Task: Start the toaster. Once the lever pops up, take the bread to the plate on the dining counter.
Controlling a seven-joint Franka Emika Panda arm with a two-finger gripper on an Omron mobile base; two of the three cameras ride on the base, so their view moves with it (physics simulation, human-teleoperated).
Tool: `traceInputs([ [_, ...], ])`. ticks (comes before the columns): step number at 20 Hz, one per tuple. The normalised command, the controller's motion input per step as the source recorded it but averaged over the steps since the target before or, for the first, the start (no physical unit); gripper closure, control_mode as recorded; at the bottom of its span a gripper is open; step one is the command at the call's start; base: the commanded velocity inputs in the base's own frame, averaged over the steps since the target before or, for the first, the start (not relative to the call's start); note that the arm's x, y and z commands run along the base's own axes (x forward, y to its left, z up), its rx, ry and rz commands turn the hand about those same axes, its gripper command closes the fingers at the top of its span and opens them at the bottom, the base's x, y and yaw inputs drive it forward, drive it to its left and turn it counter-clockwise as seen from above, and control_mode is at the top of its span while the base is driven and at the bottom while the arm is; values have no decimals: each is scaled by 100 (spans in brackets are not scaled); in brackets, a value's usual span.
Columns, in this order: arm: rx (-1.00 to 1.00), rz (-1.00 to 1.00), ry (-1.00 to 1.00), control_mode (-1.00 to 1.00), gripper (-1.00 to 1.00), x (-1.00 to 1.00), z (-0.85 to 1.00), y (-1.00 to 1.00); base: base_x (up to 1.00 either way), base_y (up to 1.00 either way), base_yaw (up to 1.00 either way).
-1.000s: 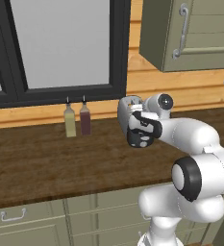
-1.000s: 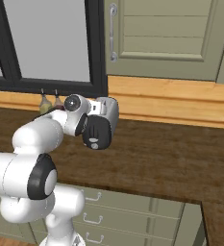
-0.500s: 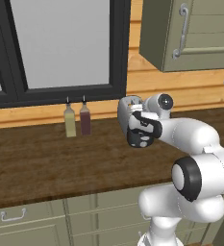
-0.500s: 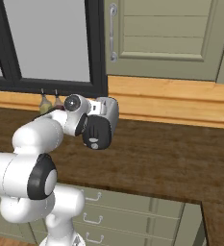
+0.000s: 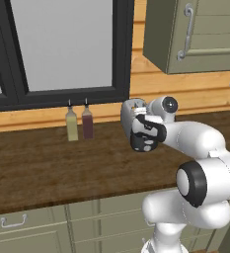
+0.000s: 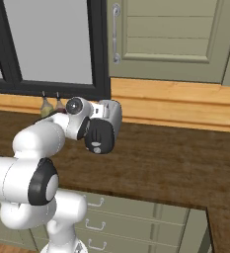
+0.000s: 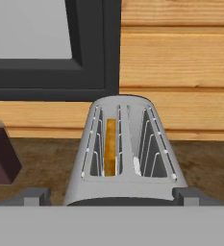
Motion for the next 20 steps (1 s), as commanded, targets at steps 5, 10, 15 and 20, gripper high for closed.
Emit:
traceInputs([
  [5, 0, 0, 0, -100, -100, 0, 0, 0, 0, 0, 0],
  [10, 0, 0, 0, -100, -100, 0, 0, 0, 0, 0, 0],
  [15, 0, 0, 0, -100, -100, 0, 0, 0, 0, 0, 0],
  [20, 0, 0, 0, -100, -100, 0, 0, 0, 0, 0, 0],
])
